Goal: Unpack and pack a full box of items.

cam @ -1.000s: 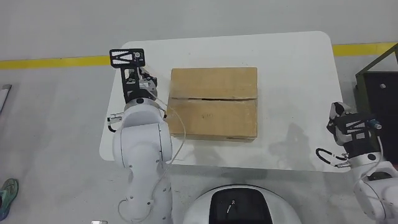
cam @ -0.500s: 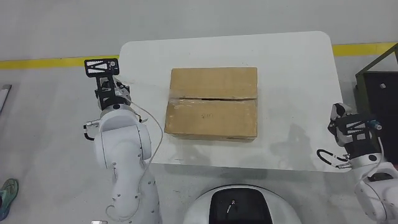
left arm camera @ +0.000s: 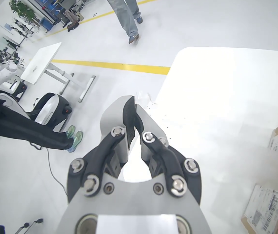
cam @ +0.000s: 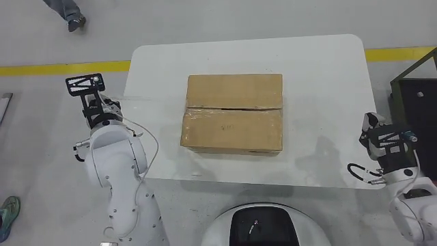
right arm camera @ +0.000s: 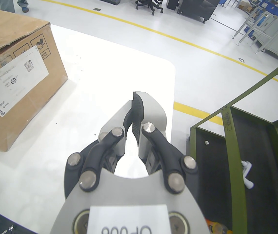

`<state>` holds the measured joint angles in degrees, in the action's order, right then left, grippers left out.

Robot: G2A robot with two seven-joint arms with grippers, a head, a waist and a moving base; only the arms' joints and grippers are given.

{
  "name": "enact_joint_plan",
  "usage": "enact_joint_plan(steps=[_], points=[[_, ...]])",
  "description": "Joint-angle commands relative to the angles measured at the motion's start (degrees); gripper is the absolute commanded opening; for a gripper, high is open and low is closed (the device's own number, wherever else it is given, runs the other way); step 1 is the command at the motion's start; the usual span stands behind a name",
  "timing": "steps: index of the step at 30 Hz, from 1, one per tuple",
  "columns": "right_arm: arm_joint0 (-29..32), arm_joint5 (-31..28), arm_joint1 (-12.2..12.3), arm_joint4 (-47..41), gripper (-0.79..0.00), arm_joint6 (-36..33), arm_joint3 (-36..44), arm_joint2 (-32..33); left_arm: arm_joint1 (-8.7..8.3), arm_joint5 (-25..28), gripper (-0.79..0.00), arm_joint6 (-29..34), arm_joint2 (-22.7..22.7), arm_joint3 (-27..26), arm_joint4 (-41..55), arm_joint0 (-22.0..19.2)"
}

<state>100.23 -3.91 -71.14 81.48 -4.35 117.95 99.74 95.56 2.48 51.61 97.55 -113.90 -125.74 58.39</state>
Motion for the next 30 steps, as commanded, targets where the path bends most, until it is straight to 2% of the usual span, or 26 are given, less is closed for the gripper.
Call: enact_joint_plan(steps=[1, 6, 13, 19, 25, 30], points=[[0.0, 0.0, 0.0, 0.1, -0.785, 0.0, 0.1, 0.1, -0.03, -0.2, 0.000, 1.3, 0.2, 0.0, 0.9, -0.4], [0.1, -0.1, 0.0, 0.3, -0.785, -0.1, 0.2, 0.1, -0.34, -0.8, 0.000, 1.4, 1.3, -0.8, -0.2, -0.6], [0.6, -0.1, -0.1, 0.7, -0.785, -0.2, 0.5, -0.2, -1.00, -0.6, 0.000, 2.4, 5.0, -3.2, -2.0, -0.5], [0.7, -0.4, -0.2, 0.9, -0.785, -0.2, 0.5, -0.5, -1.06, 1.6, 0.000, 2.6, 3.6, -6.7, 1.1, 1.5], [0.6, -0.7, -0.2, 1.4, -0.785, -0.2, 0.6, -1.6, -0.32, 4.1, 0.000, 4.6, -6.2, -9.3, 11.0, 4.9], [0.7, -0.7, -0.3, 1.8, -0.785, -0.2, 0.8, -2.0, 0.26, 6.2, 0.000, 5.2, -17.1, -6.1, 15.0, 4.7]])
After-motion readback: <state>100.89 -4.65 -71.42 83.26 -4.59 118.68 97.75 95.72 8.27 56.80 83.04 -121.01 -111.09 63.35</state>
